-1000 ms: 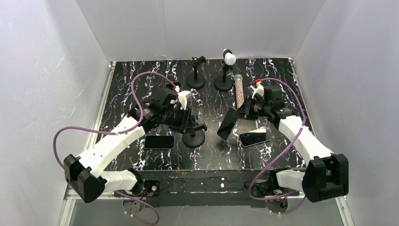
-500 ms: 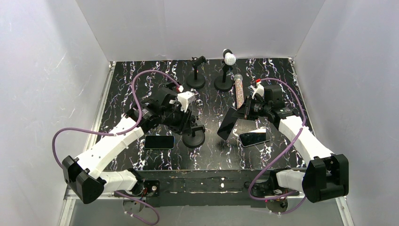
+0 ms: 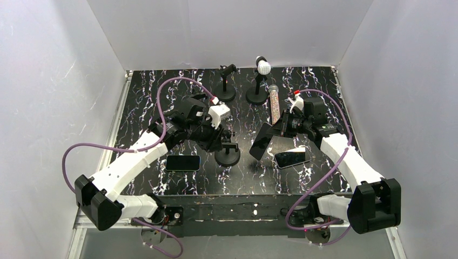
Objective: Place the phone on the phone stand
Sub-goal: Install the phone on the phone stand.
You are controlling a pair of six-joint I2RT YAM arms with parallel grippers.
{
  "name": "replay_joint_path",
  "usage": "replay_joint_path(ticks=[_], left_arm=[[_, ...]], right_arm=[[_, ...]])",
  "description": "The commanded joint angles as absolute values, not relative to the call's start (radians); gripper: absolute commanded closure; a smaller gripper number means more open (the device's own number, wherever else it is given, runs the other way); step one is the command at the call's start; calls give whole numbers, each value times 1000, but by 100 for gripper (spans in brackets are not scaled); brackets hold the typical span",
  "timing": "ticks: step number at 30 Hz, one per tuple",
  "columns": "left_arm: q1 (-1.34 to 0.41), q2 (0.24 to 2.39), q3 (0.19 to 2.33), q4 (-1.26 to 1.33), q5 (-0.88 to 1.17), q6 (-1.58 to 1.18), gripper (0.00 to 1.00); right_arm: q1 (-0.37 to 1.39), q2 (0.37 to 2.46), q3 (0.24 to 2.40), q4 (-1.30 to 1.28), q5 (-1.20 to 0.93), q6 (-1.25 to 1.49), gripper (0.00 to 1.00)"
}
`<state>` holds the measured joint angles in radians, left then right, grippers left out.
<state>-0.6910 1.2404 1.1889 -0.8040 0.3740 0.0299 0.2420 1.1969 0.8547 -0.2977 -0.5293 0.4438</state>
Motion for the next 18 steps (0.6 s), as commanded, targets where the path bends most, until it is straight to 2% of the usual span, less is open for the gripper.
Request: replay_joint_path(ticks=[1, 6, 8, 12, 18], left_arm=[[-693, 1249, 1174, -783, 357, 78, 89], [-693, 1213, 1162, -755, 325, 32, 37], [-692, 1186, 1156, -734, 320, 12, 26], [-684, 1117, 1147, -676, 322, -67, 13], [-643, 1078, 1146, -643, 359, -181, 12]], right_arm=[[238, 1164, 895, -265, -573, 447, 99], [238, 1148, 909, -287, -566, 434, 99], [238, 1133, 918, -298, -558, 423, 99], [237, 1093, 951, -334, -525, 396, 99], [238, 1009, 982, -317, -551, 317, 99]])
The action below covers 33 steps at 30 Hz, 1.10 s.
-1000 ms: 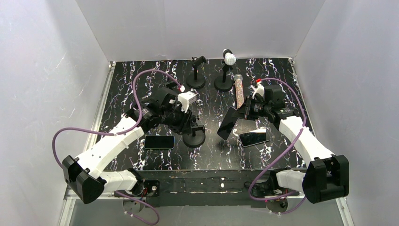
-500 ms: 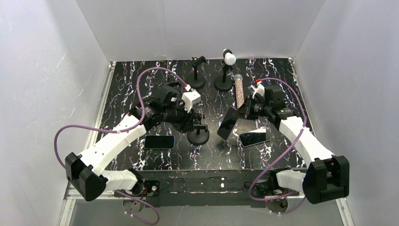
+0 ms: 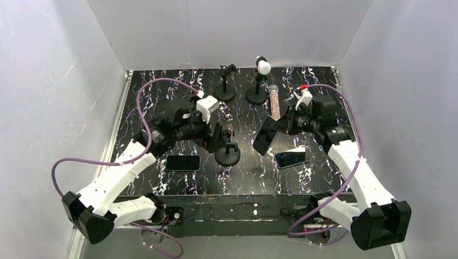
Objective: Place the phone on the phone stand
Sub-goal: Install the phone on the phone stand.
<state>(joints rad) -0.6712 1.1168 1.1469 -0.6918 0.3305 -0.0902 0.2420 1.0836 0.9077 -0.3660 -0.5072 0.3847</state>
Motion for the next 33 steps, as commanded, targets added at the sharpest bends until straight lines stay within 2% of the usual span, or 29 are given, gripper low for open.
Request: replay_joint_path(ticks=[1, 8, 12, 18, 22, 28, 33], left_arm=[[-634, 1076, 1146, -643, 366, -201, 12], [-591, 1076, 1157, -673, 434, -279, 13], [-591, 1088, 1181, -724, 447, -290, 16], [-591, 1123, 1180, -785, 438, -289, 22], [-598, 1118, 1179, -795, 423, -296, 32], [-649, 1117, 1187, -806, 343, -301, 39], [-705, 1117, 1183, -816, 224, -302, 45]], right_arm=[[238, 990, 981, -295, -568, 302, 99], [238, 828, 963, -152, -469, 287, 99], [238, 775, 949, -96, -512, 239, 99], [238, 858, 1042, -175, -752, 155, 99], [237, 874, 1066, -125, -894, 131, 99], [237, 915, 1074, 75, -1024, 270, 99], [237, 953, 1089, 117, -1045, 324, 99]])
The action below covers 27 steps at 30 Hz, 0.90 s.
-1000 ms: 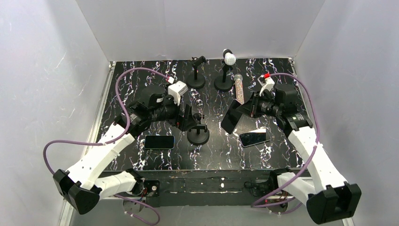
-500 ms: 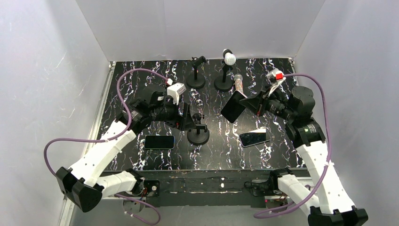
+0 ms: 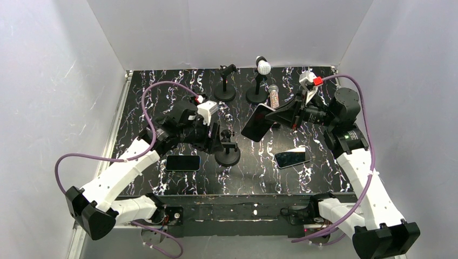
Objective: Place the phone on the phone stand
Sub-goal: Install the phone on the phone stand.
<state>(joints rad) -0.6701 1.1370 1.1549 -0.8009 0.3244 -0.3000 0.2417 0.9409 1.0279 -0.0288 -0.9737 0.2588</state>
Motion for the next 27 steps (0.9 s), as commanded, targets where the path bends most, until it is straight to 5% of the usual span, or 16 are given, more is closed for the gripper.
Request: replay_joint_path(ticks=[1, 27], left_arm=[[-714, 1115, 1181, -816, 209, -302, 46], [-736, 1120, 1138, -806, 95, -270, 75]], right_arm=[[238, 954, 1089, 119, -1046, 327, 99], [238, 971, 1072, 133, -1038, 347, 99]])
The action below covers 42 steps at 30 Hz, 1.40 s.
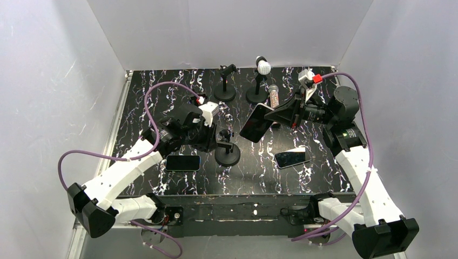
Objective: Place the phone on the phone stand
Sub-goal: Install the phone on the phone stand.
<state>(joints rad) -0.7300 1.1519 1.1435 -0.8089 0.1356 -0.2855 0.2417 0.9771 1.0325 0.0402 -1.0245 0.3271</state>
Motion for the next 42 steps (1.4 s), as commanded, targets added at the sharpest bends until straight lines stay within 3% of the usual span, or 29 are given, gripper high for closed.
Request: replay_joint_path(ticks=[1, 7, 11, 17, 24, 28, 31, 42], left_arm=[[-736, 1119, 1138, -806, 89, -269, 75], [-736, 1110, 1145, -805, 88, -263, 68], [-735, 1081, 1142, -795, 104, -260, 54], [-731, 1029, 1126, -806, 68, -247, 55], [-723, 1035, 1124, -795, 207, -210, 48], [-722, 1073, 1130, -806, 239, -191, 51], [-722, 1092, 1132, -801, 208, -193, 67], [-721, 1140, 1113, -768, 171, -195, 69]], right_arm=[[238, 971, 1072, 133, -1038, 348, 99], [238, 975, 1069, 137, -1044, 354, 99], [238, 974, 1068, 138, -1048, 358, 99], [239, 983, 1081, 101, -1042, 346, 99], [257, 1003, 1102, 49, -1041, 325, 99], [273, 1009, 1109, 29, -1036, 311, 99], [275, 1008, 1108, 28, -1034, 310, 99], [278, 1011, 1122, 2, -1040, 306, 99]])
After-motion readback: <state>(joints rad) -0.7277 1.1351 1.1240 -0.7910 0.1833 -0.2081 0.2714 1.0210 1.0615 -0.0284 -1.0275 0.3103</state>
